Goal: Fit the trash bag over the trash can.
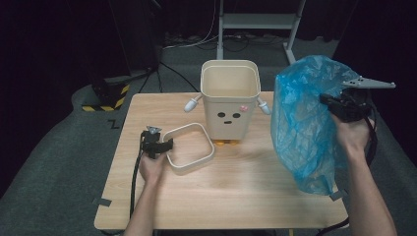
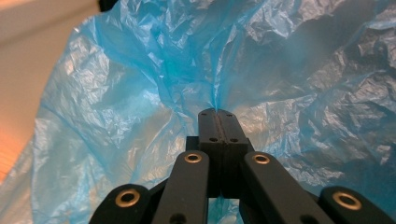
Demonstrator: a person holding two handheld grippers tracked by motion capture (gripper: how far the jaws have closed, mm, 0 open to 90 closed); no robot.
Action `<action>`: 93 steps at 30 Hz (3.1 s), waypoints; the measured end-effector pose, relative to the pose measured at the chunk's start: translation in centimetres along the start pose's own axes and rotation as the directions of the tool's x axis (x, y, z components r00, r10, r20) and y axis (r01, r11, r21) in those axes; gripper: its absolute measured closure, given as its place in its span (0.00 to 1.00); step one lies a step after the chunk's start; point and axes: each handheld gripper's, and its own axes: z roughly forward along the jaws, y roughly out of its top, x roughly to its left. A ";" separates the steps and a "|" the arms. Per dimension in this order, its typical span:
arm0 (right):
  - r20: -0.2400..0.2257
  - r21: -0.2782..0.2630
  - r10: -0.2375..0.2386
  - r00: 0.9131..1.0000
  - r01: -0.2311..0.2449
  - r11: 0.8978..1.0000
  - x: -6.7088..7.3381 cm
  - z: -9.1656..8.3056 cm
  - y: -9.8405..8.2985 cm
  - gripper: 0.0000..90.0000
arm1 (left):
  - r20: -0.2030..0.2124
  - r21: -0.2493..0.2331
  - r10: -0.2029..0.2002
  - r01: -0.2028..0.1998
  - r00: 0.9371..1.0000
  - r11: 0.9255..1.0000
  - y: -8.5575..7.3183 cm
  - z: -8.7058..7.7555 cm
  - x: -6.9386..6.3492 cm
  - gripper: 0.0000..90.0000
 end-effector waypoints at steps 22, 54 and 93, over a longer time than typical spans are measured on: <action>-0.115 -0.065 -0.015 0.993 0.007 0.998 2.8 -1.4 4.2 1.00 | -0.002 0.001 0.004 -0.004 1.000 1.000 0.0 0.0 -0.1 0.36; -0.217 -0.190 -0.053 0.975 0.011 0.982 6.5 -0.7 8.6 1.00 | -0.030 0.009 0.019 -0.018 0.999 1.000 0.0 0.0 -0.3 0.37; -0.323 -0.049 -0.175 0.930 0.168 0.985 12.4 7.5 7.9 1.00 | 0.130 -0.082 0.092 -0.081 0.987 0.993 5.6 -6.3 -2.3 0.30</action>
